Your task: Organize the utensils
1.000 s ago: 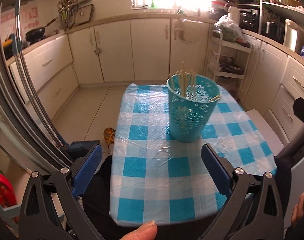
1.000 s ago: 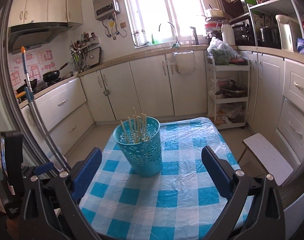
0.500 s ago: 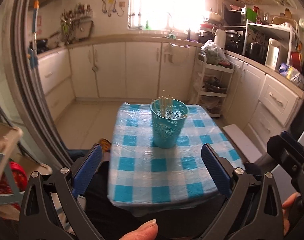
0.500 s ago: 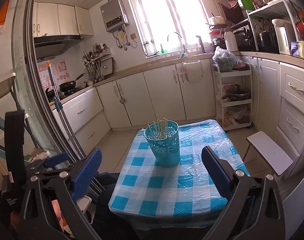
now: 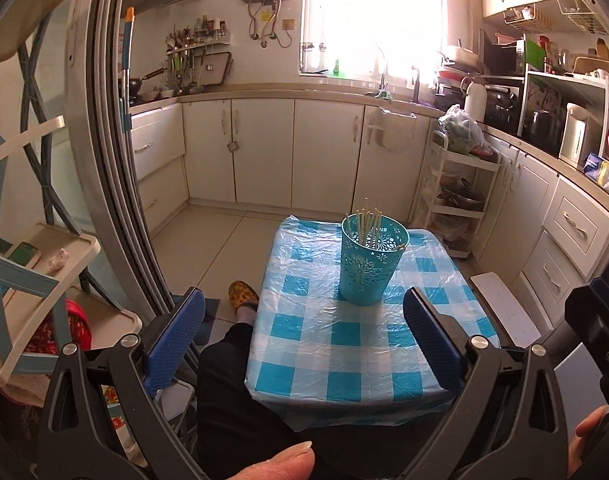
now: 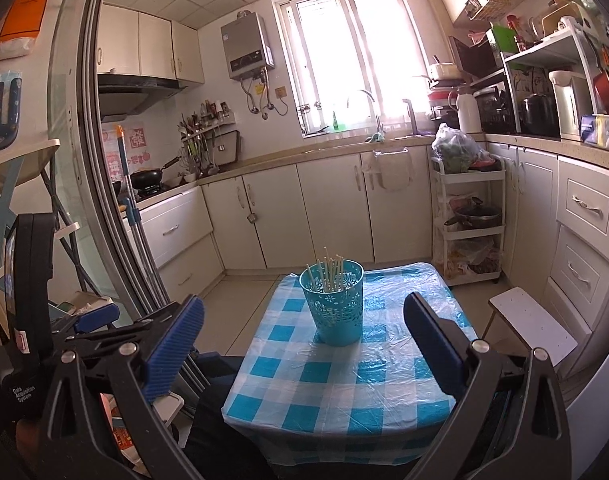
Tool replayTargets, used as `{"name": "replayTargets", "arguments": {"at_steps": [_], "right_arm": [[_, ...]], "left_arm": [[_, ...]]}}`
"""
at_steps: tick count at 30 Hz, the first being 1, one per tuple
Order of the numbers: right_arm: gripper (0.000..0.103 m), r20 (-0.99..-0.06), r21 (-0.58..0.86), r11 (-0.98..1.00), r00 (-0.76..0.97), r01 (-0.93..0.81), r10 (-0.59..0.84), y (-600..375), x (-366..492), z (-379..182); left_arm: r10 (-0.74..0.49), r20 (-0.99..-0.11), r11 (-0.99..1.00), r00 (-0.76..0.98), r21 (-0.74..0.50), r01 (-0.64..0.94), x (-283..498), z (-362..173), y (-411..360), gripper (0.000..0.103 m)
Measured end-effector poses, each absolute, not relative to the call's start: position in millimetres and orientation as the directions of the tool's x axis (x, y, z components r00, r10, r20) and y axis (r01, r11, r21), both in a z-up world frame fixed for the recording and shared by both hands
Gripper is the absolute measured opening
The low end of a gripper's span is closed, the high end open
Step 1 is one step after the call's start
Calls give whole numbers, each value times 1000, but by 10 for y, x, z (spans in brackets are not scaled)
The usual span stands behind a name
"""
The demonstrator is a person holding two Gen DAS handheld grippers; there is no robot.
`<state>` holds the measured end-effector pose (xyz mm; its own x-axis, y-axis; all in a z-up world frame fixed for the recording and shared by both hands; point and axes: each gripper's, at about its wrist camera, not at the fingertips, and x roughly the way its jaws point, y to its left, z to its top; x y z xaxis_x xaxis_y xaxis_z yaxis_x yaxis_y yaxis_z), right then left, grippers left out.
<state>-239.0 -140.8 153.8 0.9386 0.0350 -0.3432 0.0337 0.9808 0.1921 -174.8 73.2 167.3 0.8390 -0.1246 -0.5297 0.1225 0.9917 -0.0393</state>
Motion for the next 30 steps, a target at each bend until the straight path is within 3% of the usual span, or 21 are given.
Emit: {"name": "replayTargets", "arguments": {"at_steps": [30], "right_arm": [[96, -332, 187, 982, 943, 31, 33, -1404, -2480, 1524]], "left_arm": [[-113, -522, 992, 845, -10, 126, -1812, 1663, 670, 95]]}}
